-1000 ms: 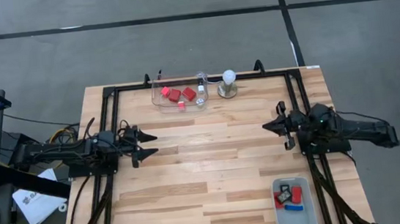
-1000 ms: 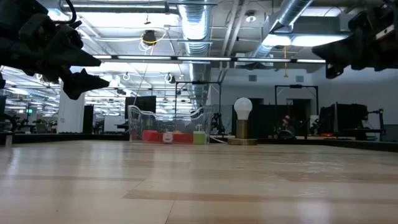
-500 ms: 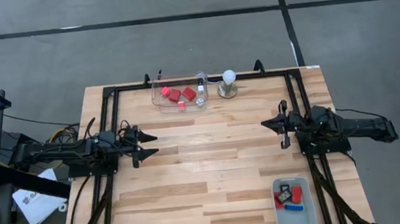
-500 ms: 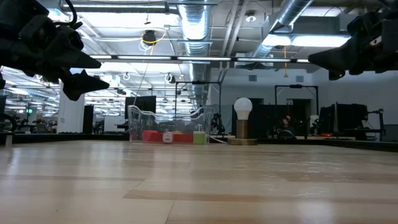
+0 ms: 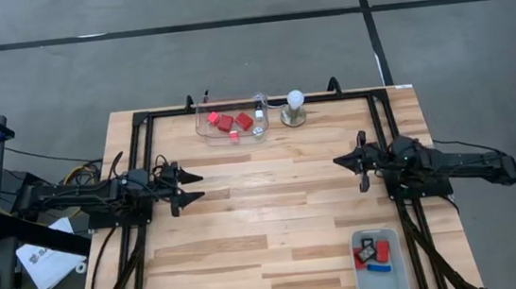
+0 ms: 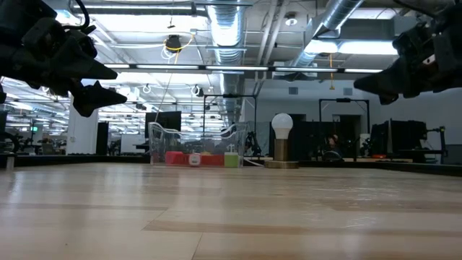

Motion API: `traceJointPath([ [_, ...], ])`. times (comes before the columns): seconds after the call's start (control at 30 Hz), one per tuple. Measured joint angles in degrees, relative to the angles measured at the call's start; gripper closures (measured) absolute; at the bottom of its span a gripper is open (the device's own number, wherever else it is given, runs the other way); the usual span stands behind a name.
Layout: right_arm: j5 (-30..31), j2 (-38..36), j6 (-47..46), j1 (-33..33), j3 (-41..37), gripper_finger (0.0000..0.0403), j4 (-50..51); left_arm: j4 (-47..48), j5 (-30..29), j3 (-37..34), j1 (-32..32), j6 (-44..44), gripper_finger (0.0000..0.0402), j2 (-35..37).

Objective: Pick & Place Office items
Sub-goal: Return to Home Position

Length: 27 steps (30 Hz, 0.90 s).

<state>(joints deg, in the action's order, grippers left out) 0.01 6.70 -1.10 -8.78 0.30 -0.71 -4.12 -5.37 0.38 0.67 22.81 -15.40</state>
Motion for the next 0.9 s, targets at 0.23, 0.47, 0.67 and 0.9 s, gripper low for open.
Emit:
traceJointPath([
  [0.23, 0.0, 0.5, 0.0, 0.0, 0.0, 0.0403, 0.0, 0.0, 0.0, 0.0, 0.0, 0.0, 0.0105, 0.0],
  [0.47, 0.0, 0.4, 0.0, 0.0, 0.0, 0.0403, 0.0, 0.0, 0.0, 0.0, 0.0, 0.0, 0.0105, 0.0],
  [0.67, 0.0, 0.4, 0.0, 0.0, 0.0, 0.0403, 0.0, 0.0, 0.1, 0.0, 0.0, 0.0, 0.0105, 0.0],
  [0.9, 0.0, 0.4, 0.0, 0.0, 0.0, 0.0403, 0.0, 0.0, 0.2, 0.0, 0.0, 0.0, 0.0105, 0.0],
])
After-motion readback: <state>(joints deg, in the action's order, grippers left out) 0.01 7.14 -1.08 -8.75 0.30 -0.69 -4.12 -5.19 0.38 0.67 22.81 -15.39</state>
